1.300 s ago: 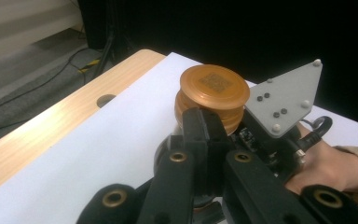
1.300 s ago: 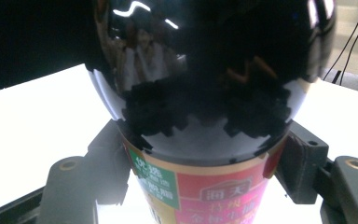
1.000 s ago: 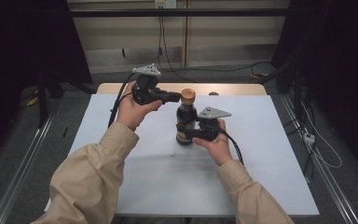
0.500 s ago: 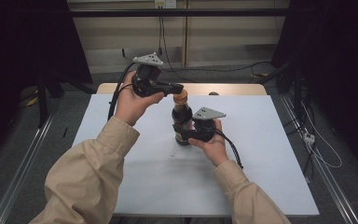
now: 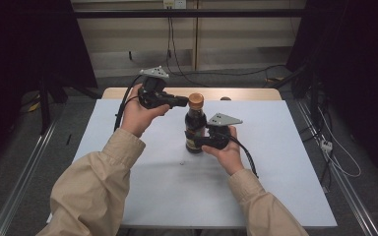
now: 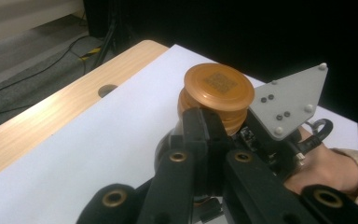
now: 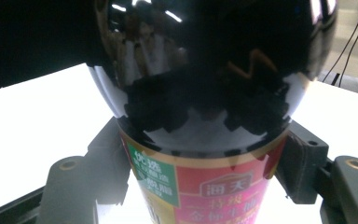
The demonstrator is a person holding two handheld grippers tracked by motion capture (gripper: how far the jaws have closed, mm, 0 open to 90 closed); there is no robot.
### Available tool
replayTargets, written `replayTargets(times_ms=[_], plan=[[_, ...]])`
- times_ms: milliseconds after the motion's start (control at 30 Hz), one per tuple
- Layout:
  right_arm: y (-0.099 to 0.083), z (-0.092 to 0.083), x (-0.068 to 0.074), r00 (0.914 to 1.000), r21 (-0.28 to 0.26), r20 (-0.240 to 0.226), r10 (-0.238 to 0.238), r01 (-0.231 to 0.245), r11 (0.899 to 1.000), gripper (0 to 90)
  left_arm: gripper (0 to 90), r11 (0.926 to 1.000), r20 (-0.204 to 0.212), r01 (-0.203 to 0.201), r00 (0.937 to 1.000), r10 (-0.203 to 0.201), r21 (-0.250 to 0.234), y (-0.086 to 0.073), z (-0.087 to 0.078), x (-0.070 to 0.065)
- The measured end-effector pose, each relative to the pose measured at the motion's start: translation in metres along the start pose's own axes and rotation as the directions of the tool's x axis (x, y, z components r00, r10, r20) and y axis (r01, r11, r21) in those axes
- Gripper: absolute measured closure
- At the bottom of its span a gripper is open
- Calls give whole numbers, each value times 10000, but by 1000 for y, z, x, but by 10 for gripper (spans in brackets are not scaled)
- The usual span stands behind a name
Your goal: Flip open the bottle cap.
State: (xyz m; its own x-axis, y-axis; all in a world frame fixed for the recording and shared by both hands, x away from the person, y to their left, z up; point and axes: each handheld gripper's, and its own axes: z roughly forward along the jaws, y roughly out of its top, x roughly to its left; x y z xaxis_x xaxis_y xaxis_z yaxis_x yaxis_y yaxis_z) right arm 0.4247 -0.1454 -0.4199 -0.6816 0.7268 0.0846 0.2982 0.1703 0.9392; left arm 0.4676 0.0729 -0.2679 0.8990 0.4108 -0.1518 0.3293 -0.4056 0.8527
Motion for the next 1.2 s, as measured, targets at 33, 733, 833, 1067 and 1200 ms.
replayTargets(times_ms=[33, 733, 833, 1067, 1200], plan=[[0, 0, 0, 10000, -26, -28, -10, 9, 10000, 313, 900, 10000, 36, 38, 10000, -38, 69, 1, 1, 0], [4, 10, 9, 9979, 228, 94, -634, 632, 9977, 318, 900, 9968, 24, -797, 9968, 797, 7, 42, -1, -31], [1, 4, 1, 9996, 117, -24, -279, 279, 9995, 317, 900, 9979, -162, -615, 9980, 618, 191, 32, -13, -21], [-2, 2, -1, 9998, -14, -119, -128, 128, 9999, 315, 900, 9988, -72, 28, 10000, -24, 484, -1, -6, -5], [-2, 1, -2, 9999, 54, -149, -87, 87, 9999, 315, 900, 9992, 72, -90, 9999, 87, 393, 3, 0, -7]])
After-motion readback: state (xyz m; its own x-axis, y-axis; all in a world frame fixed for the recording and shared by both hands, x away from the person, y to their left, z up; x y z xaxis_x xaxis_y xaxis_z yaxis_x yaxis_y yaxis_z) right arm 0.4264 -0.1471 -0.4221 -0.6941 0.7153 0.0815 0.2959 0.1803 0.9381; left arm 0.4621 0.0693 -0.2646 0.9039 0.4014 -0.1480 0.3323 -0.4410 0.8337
